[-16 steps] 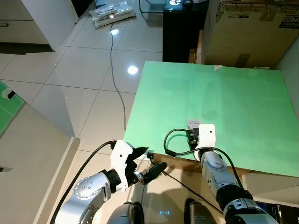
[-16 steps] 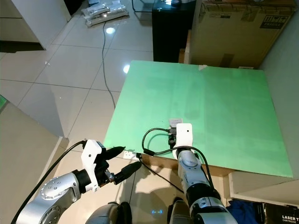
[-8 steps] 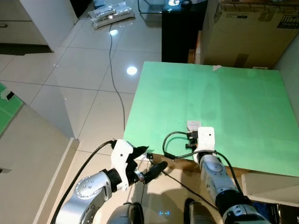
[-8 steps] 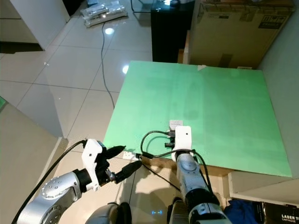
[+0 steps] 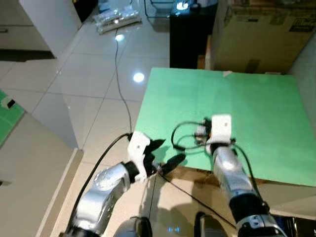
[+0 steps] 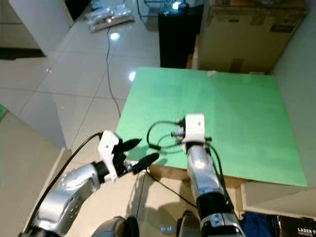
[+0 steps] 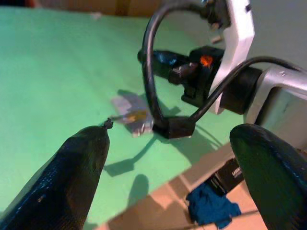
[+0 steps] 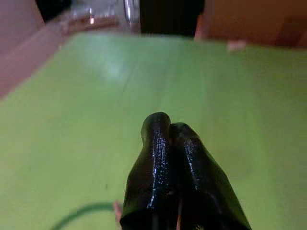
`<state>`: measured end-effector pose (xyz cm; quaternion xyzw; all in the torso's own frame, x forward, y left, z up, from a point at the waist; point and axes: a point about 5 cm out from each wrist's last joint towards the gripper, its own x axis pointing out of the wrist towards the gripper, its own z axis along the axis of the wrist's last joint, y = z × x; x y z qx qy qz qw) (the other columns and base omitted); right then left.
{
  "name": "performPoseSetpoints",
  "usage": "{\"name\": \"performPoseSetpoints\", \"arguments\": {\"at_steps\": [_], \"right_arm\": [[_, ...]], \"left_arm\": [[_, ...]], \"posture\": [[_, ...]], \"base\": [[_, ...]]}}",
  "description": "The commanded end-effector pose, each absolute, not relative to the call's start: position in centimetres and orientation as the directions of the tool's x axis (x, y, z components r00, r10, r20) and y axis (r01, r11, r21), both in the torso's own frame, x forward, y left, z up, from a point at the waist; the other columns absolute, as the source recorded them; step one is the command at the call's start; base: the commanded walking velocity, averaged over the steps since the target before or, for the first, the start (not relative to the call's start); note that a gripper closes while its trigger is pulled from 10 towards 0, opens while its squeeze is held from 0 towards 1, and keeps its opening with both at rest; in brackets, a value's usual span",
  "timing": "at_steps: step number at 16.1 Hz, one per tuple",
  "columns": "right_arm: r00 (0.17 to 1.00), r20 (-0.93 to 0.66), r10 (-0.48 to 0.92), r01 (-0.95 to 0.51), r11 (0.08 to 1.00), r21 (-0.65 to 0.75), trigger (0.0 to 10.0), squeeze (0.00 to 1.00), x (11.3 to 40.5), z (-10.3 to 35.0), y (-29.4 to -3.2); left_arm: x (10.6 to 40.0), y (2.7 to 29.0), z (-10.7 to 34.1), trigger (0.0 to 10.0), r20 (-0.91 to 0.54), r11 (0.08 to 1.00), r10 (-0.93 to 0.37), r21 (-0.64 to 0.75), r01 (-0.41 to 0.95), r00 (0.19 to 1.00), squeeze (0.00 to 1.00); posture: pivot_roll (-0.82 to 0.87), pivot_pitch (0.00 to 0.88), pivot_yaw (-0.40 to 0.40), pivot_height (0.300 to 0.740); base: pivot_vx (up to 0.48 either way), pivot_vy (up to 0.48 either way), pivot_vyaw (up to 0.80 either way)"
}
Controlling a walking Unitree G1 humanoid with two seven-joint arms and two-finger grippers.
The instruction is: Hang keys on a hook
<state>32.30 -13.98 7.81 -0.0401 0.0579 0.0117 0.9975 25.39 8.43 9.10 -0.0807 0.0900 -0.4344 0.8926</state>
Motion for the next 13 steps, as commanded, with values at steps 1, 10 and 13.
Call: {"name": "performPoseSetpoints", "arguments": {"at_steps": [1,10,13], "right_arm": [[0.993,-0.114,0.010,-0.018,0.997,-0.071,0.0,0.00,32.2,8.1,-14.1],[0.963,-0.269,-0.003,-0.027,0.994,-0.108,10.0,1.00,30.3,4.8,-14.2],[0.956,-0.291,-0.030,-0.035,0.976,-0.216,10.0,1.00,29.5,3.9,-15.4]], "left_arm": [[25.5,8.7,8.5,10.0,-0.109,0.621,-0.782,-0.220,0.752,0.614,0.00],[26.8,9.2,7.9,10.0,-0.120,0.648,-0.761,-0.188,0.738,0.638,0.00],[26.6,9.4,7.8,10.0,-0.123,0.654,-0.756,-0.193,0.732,0.643,0.00]], "posture": [[-0.05,0.064,0.114,0.740],[-0.06,0.072,0.132,0.740],[-0.05,0.095,0.130,0.740]], "base": [[0.000,0.000,0.00],[0.000,0.000,0.00],[0.000,0.000,0.00]]}}
